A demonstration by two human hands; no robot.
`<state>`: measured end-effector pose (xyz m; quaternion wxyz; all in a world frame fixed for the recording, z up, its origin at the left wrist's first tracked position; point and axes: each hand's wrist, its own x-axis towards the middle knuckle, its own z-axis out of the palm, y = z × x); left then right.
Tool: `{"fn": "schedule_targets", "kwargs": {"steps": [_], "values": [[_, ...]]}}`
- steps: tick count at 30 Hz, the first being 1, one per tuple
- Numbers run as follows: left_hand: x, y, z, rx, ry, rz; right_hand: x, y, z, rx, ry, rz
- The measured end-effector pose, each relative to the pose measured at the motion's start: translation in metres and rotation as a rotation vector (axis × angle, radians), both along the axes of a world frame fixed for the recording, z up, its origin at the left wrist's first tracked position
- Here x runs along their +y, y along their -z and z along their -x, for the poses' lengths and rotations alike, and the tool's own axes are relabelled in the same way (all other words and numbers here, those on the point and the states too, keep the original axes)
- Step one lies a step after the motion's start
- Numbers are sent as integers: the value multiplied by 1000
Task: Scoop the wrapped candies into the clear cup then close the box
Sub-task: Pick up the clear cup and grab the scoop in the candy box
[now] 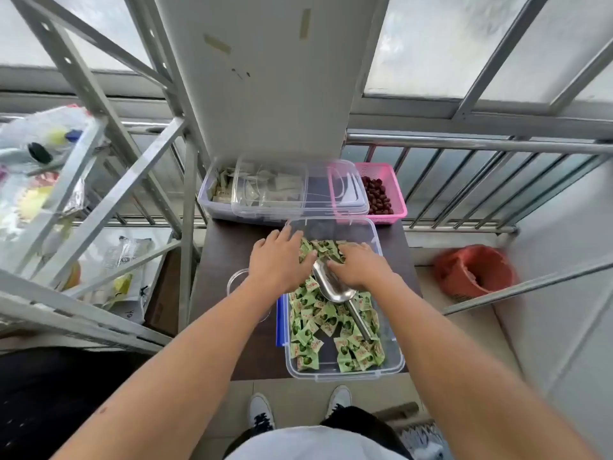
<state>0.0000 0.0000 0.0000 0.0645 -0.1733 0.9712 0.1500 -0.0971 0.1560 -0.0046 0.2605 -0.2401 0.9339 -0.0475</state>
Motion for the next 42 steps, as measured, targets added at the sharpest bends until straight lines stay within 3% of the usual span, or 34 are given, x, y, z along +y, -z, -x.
{"fn": "schedule_targets", "kwargs": {"steps": [5, 9, 13, 17, 20, 23, 27, 36, 42], "values": [[-10, 16, -32, 1, -6, 9, 7, 23, -22, -57, 61, -47], [-25, 30, -66, 110, -171, -31, 19, 45, -35, -48, 148, -76], [-34, 49, -105, 283, -429, -300, 38, 65, -43, -43, 246, -97], [-22, 72, -128, 295, -646, -593, 53, 80, -44, -108, 242, -130], [-8, 84, -120, 259, -743, -670, 56, 82, -40, -130, 184, -130], [-5, 92, -107, 241, -821, -629, 59, 78, -32, -160, 137, -96], [-12, 98, -94, 242, -805, -532, 60, 61, -21, -222, 85, -101], [-26, 96, -86, 243, -731, -597, 60, -7, -2, -145, 42, -181], [-39, 94, -90, 206, -602, -631, 38, 5, -5, -144, 88, -163]]}}
